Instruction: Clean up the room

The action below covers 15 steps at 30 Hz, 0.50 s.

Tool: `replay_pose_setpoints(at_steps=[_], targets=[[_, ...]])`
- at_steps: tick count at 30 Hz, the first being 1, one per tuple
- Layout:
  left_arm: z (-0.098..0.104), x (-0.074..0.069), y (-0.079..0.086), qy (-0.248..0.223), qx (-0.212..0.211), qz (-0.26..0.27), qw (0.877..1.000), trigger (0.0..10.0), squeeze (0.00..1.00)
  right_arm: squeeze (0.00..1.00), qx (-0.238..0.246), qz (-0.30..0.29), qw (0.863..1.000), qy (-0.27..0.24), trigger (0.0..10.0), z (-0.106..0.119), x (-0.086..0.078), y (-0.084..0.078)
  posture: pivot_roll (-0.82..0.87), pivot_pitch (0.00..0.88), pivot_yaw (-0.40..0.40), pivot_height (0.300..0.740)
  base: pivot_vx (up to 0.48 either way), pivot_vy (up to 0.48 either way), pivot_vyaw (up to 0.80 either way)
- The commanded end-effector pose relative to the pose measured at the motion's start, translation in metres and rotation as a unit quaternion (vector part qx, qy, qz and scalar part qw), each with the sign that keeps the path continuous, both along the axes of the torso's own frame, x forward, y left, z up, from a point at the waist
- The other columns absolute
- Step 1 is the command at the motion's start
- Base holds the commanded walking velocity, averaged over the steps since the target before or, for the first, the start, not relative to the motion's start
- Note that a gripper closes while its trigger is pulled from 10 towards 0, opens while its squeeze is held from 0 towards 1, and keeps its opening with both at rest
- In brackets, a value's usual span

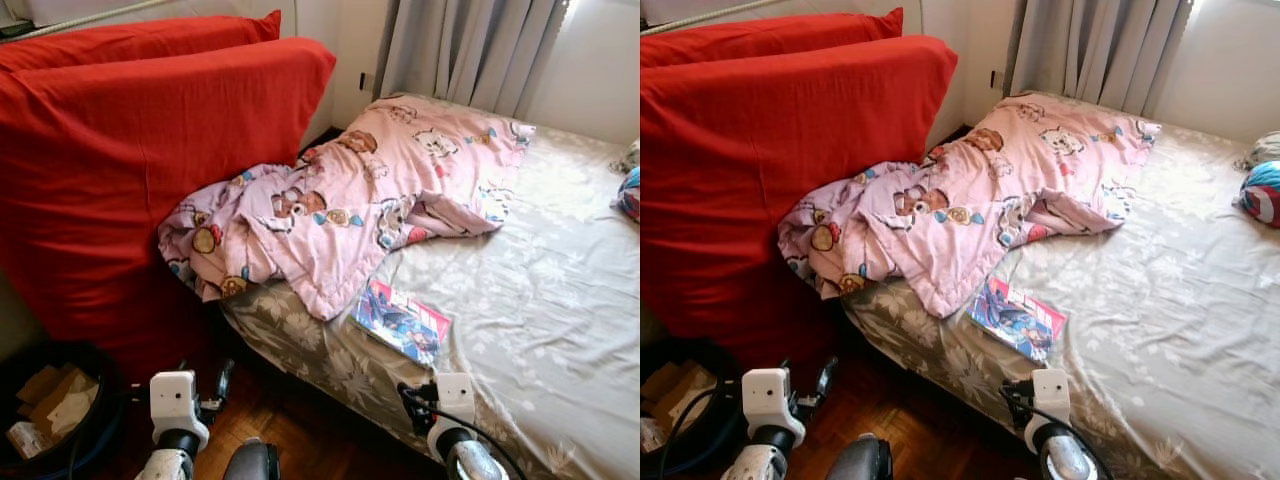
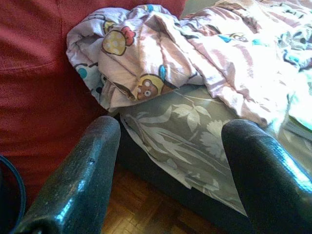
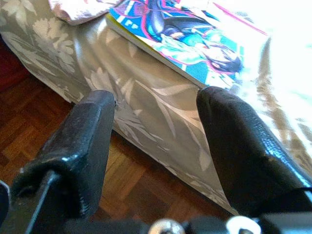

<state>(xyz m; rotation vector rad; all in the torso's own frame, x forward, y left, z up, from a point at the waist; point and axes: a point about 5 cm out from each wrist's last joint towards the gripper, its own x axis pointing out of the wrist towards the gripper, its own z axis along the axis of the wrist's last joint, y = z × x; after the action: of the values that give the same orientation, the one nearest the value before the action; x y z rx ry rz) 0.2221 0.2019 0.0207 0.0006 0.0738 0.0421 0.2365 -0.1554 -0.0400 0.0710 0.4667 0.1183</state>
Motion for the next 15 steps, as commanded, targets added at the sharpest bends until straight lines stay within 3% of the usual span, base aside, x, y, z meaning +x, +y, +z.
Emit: replay_pose_setpoints(at_steps=[1, 15], targets=[[-0.0001, 0.0000, 0.0002, 0.005, -0.003, 0.002, 1.000, 10.0, 0.00, 0.00, -0.001, 0.007, 1.000, -0.019, 10.0, 0.0050, 0.0047, 0.0026, 0.04, 0.084, -0.030, 0.643, 0.322, 0.000, 0.00], [0.0020, -0.0008, -0.0005, 0.004, -0.003, 0.001, 1.000, 10.0, 0.00, 0.00, 0.004, 0.012, 0.999, -0.052, 10.0, 0.0148, 0.0133, 0.0089, 0.04, 0.087, -0.029, 0.643, 0.325, 0.000, 0.00]])
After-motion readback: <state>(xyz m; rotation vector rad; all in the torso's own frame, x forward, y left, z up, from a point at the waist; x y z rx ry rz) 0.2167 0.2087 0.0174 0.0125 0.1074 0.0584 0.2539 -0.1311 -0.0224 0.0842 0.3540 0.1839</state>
